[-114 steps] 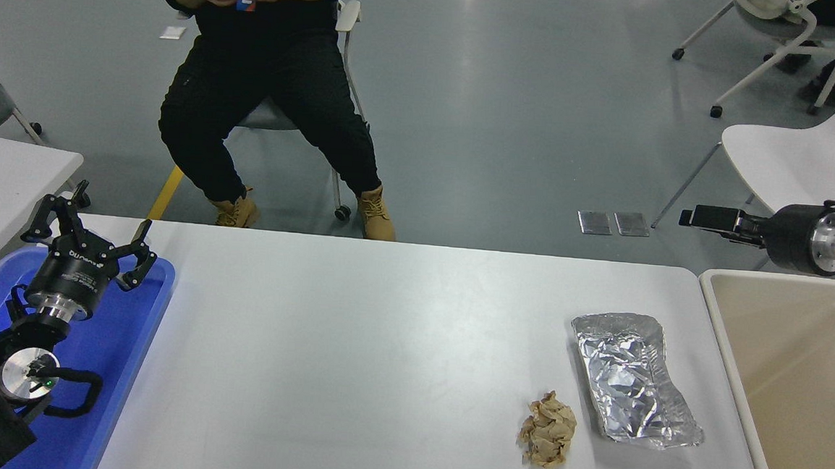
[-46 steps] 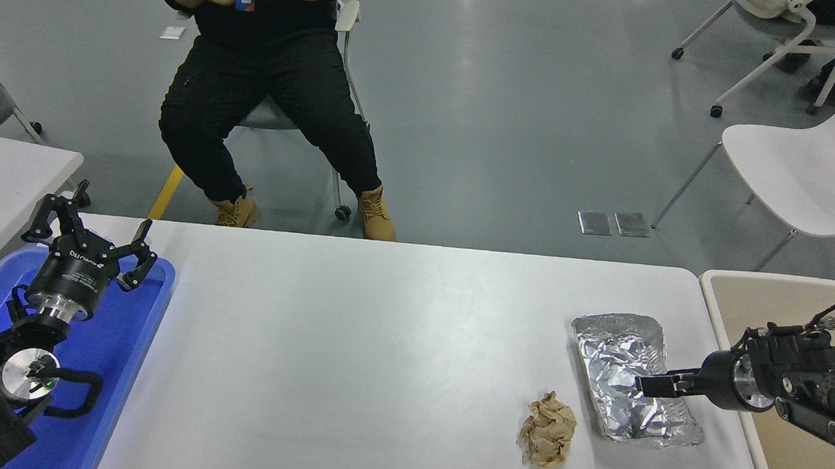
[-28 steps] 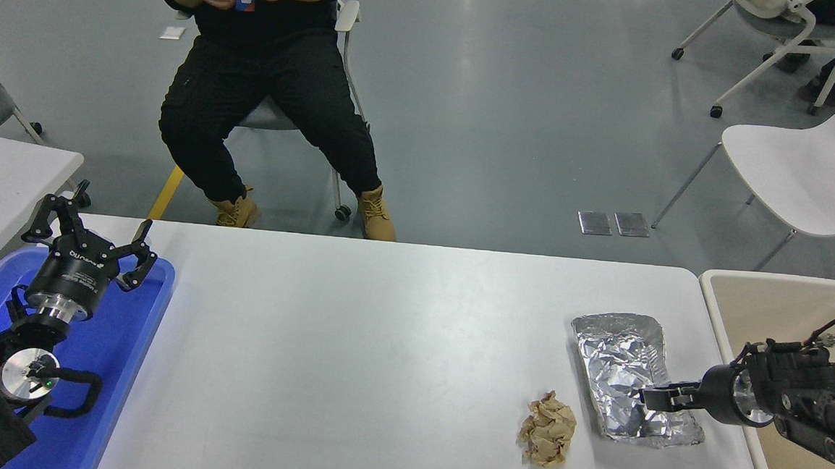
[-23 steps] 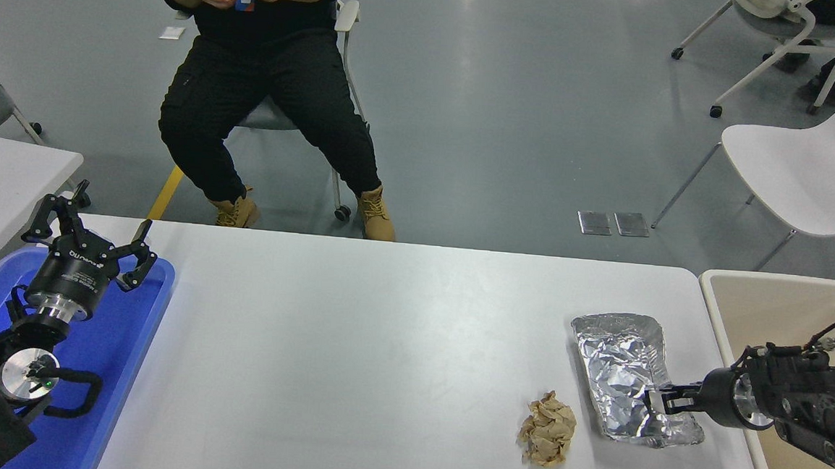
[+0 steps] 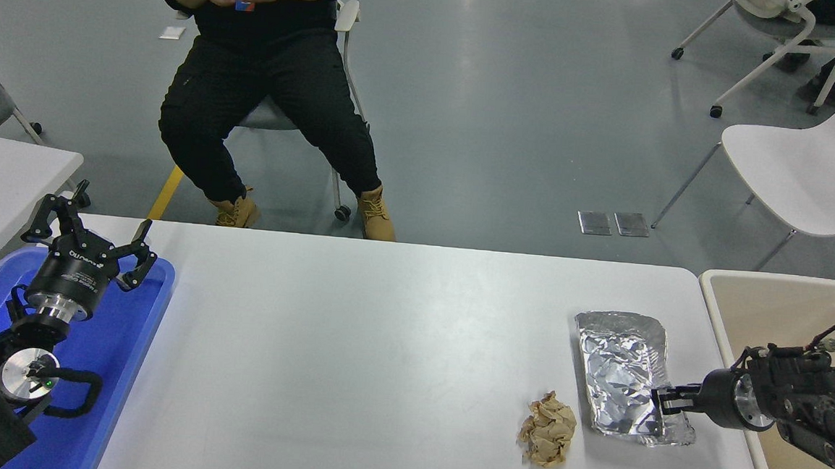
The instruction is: Clean the table surface
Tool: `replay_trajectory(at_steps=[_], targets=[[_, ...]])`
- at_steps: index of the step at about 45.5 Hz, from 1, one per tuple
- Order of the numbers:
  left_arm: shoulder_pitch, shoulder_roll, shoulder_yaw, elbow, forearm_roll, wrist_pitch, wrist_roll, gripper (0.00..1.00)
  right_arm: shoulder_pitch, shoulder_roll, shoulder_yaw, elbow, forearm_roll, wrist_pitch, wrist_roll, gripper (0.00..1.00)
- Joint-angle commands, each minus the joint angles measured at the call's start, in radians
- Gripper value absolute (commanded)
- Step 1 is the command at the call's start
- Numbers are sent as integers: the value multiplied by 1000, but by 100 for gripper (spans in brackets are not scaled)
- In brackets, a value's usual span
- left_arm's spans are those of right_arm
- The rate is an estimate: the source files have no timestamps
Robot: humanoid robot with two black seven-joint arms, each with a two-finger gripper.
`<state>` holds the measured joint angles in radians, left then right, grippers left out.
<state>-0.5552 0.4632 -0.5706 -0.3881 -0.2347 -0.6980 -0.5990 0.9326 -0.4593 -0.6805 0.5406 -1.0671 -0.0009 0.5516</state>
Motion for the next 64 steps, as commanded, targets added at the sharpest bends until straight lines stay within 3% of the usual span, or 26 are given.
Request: replay_trajectory(at_steps=[1, 24, 43, 60, 64], targets=[[0, 2, 0, 0, 0, 0, -1, 100, -3, 1, 1, -31, -1, -1, 50, 0], [0, 0, 0, 0, 0, 0, -1, 100, 104, 8, 68, -27, 42, -51, 139, 0], [1, 0, 0, 0, 0, 0, -1, 100, 466, -65, 58, 321, 141, -39, 154, 0], [0, 2, 0, 0, 0, 0, 1, 100, 574, -96, 64, 300, 197, -1, 154, 0], [0, 2, 0, 0, 0, 0, 1, 100, 577, -113, 64, 222, 225, 4, 152, 0]])
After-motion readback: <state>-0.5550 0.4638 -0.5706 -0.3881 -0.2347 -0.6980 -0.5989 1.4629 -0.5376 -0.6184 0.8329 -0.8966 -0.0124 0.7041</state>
